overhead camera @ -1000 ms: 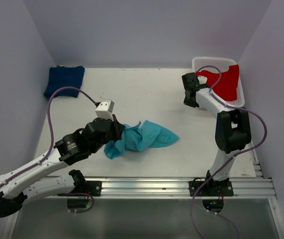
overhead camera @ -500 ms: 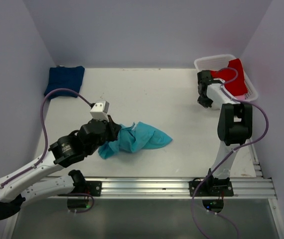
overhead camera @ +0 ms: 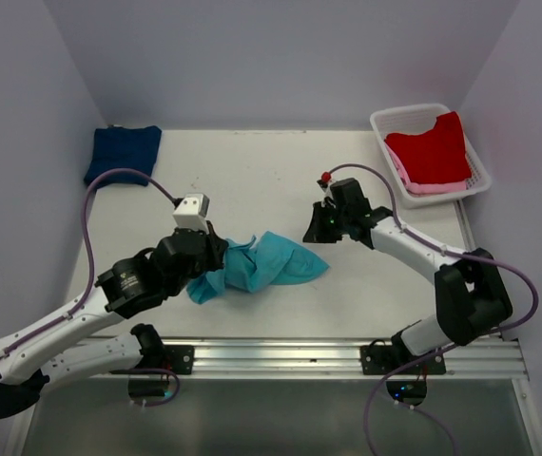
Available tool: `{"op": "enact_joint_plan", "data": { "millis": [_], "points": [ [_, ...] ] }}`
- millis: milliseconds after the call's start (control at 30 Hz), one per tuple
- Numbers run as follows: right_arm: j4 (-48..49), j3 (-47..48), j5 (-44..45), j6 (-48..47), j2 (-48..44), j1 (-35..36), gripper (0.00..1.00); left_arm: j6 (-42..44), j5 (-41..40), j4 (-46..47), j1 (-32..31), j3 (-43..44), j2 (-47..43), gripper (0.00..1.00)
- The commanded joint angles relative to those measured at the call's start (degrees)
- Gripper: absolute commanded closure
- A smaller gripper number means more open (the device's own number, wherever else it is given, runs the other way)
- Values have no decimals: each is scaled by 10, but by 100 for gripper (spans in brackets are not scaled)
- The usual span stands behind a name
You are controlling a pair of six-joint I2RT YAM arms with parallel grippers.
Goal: Fold and stack the t-shirts
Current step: Flatten the tshirt out
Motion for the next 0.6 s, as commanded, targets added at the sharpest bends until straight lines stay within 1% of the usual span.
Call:
{"op": "enact_joint_plan", "data": {
  "millis": [0,100,200,233,300,333,400,433,533,567],
  "points": [
    [48,-36,-53,14,-31,-13,100,-1,-21,13,-2,0,-7,100],
    [53,-40,-60,14,-22,-3,100,-3,-16,18,-2,-4,-3,100],
    [61,-28,-74,18,12,8,99,-5,-11,24,-2,-6,0,100],
    [73,-20,-81,19,28,16,89,-7,-9,25,-2,-7,1,100],
    [82,-4,-94,26,46,27,82,-8,-6,26,-2,-10,2,100],
    [86,4,-98,27,63,32,72,-10,-6,27,-2,-13,1,100],
    [94,19,-105,37,73,51,63,-11,-6,26,-2,-16,0,100],
    [99,22,-106,39,81,65,56,-14,-6,25,-2,-17,-2,100],
    [113,28,-110,52,98,88,52,-15,-10,23,-2,-17,-7,100],
    [117,28,-112,56,102,95,52,-15,-12,22,-2,-18,-8,100]
  ]
}}
